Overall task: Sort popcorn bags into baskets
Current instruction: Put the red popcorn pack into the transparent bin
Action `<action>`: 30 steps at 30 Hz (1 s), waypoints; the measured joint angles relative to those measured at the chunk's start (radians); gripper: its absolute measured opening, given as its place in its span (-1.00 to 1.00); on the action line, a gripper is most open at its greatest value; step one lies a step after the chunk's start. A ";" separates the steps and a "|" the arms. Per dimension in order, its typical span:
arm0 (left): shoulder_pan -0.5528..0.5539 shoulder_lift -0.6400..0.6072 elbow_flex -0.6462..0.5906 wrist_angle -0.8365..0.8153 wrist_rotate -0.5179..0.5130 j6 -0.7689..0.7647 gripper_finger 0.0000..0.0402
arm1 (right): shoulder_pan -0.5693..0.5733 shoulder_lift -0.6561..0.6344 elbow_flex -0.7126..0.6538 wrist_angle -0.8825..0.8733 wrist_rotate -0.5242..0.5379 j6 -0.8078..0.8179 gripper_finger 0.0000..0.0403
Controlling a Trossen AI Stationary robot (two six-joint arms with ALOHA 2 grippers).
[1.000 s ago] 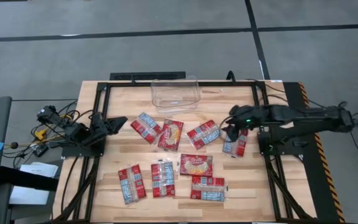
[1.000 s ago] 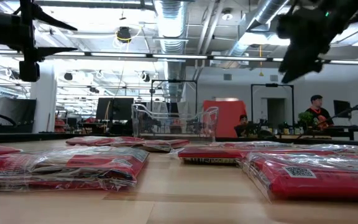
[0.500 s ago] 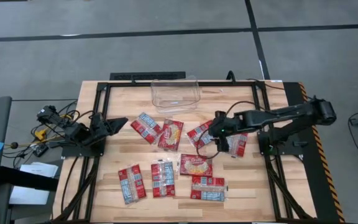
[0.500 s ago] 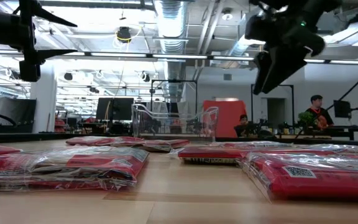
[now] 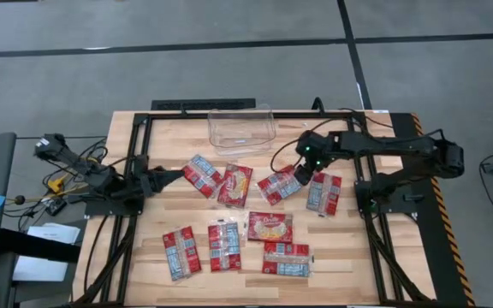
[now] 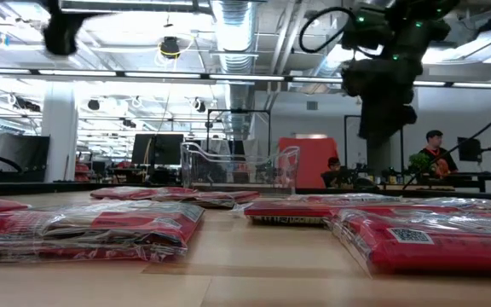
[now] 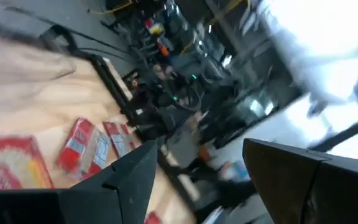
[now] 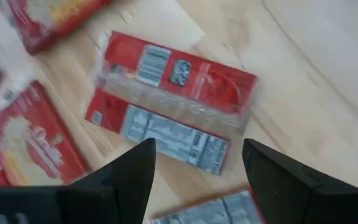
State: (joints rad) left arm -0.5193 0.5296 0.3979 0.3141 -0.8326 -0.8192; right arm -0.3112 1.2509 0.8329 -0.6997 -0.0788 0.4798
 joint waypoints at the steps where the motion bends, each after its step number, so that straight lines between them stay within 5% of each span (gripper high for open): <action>1: 0.014 0.068 0.067 -0.052 0.024 0.014 0.14 | -0.011 -0.012 -0.015 -0.002 -0.010 0.035 0.32; 7: 0.177 0.442 0.422 -0.477 0.208 -0.087 0.14 | -0.057 -0.048 -0.105 0.016 -0.052 0.096 0.32; 11: 0.301 0.629 0.530 -0.552 0.377 -0.126 0.14 | -0.058 -0.049 -0.144 0.076 -0.086 0.050 0.32; 23: 0.447 1.087 0.542 -0.094 0.693 -0.135 0.14 | -0.114 0.023 -0.152 0.207 -0.102 -0.073 0.60; 30: 0.449 1.300 0.601 -0.005 0.717 -0.193 0.14 | -0.123 0.097 -0.152 0.227 -0.103 -0.123 0.69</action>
State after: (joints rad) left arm -0.0700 1.8291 0.9990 0.3089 -0.1153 -1.0122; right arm -0.4343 1.3475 0.6809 -0.4725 -0.1822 0.3567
